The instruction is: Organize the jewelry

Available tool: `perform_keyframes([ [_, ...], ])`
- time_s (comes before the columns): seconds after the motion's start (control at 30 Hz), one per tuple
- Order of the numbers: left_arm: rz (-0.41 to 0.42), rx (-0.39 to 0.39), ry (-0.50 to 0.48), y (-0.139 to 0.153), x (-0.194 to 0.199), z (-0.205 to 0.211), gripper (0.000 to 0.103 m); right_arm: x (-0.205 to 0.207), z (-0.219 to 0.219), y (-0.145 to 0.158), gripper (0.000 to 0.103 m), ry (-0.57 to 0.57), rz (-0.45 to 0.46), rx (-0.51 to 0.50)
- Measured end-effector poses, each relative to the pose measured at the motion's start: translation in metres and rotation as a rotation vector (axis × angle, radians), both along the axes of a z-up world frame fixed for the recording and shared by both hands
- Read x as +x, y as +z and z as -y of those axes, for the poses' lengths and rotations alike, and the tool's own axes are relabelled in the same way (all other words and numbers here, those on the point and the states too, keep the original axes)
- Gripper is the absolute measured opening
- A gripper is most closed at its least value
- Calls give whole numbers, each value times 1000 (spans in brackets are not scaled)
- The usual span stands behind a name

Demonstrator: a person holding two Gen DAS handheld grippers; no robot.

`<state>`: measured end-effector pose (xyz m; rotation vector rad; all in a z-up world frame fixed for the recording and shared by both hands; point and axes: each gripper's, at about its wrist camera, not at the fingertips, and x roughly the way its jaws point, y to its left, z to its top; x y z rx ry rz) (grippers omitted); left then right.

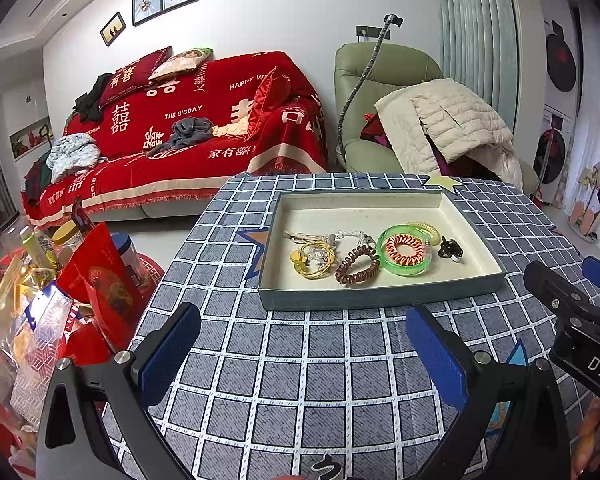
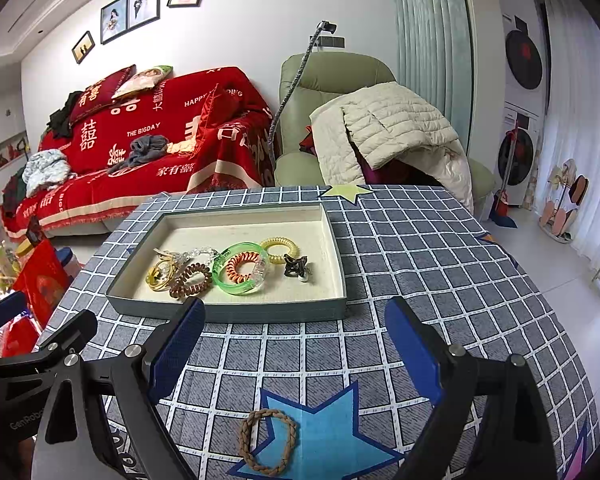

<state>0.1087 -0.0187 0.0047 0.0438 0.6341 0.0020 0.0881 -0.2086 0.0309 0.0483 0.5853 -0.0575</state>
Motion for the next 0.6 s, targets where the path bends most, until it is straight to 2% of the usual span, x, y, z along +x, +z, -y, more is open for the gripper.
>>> perform_keyframes([
  [0.6, -1, 1, 2, 0, 0, -1, 103, 0, 0, 0, 93, -1, 0, 0],
])
